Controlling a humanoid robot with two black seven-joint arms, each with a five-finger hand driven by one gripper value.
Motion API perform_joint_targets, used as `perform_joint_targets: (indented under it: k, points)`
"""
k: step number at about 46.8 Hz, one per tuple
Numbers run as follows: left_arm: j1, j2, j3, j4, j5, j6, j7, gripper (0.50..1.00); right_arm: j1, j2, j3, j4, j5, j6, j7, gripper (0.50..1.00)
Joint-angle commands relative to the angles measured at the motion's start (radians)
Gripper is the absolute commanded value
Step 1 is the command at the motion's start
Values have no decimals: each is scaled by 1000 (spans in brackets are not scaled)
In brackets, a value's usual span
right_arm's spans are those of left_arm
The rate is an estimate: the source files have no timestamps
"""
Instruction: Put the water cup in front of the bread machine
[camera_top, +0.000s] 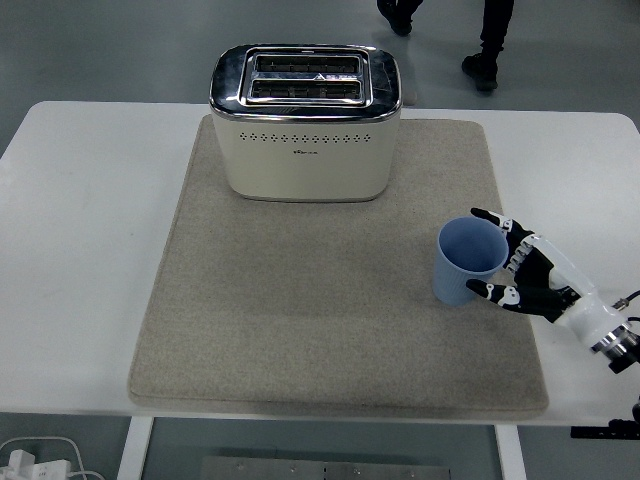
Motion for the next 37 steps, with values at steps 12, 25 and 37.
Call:
perform_joint_targets:
  k: [12,25,37]
  points:
    - [0,0,0,0,0,0,0,1000,0,27,-2,0,-2,-8,-2,924]
    - [0,0,0,0,0,0,0,1000,2,75,-5,-12,-20,-23,-2,924]
    - [0,0,0,0,0,0,0,1000,3,84,-3,-35,-20,-23,-2,924]
